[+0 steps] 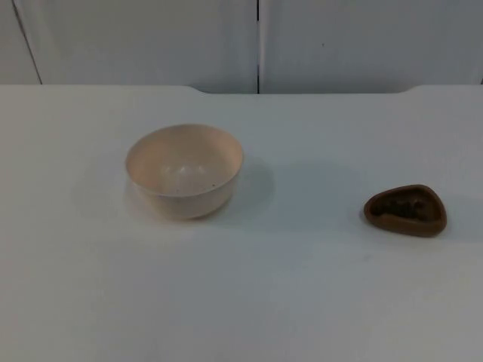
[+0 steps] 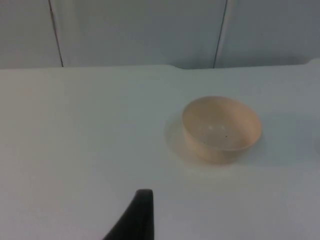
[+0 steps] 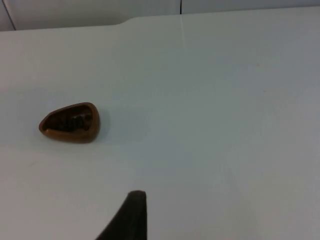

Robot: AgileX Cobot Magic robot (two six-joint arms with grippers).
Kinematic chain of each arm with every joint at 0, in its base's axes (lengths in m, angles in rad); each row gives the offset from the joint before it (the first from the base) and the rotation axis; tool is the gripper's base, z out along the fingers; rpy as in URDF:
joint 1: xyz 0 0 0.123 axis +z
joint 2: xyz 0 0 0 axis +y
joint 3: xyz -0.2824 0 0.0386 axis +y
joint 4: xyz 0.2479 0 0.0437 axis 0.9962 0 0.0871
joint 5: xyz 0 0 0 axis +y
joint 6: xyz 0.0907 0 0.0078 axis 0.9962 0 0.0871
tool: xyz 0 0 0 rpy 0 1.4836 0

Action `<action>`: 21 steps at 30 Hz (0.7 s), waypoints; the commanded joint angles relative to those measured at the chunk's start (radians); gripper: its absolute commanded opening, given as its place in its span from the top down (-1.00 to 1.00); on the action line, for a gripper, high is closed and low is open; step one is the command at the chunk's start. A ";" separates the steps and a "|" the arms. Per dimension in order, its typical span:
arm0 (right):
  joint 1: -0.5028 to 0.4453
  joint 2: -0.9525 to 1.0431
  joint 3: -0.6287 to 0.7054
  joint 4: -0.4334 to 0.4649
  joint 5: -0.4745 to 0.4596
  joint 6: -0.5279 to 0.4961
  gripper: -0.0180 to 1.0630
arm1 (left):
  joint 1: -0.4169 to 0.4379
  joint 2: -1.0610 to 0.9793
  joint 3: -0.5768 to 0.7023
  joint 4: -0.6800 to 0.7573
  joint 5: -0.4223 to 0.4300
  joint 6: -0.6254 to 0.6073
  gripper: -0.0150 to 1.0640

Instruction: Pick up the bowl with the left hand and pour the coffee beans from the cup into the bowl with the right hand.

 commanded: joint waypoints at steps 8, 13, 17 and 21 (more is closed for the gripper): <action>-0.006 -0.004 0.000 -0.002 -0.003 0.003 -0.98 | 0.002 0.054 -0.007 -0.015 -0.062 -0.027 -0.97; -0.006 -0.004 0.000 -0.002 -0.003 0.003 -0.98 | 0.002 0.158 -0.025 -0.047 -0.084 -0.027 -0.97; -0.006 -0.004 0.000 -0.002 -0.003 0.003 -0.98 | 0.002 0.265 -0.084 -0.065 -0.119 -0.027 -0.97; -0.006 -0.004 0.000 -0.004 -0.003 0.003 -0.98 | 0.002 0.343 -0.129 -0.065 -0.150 -0.027 -0.97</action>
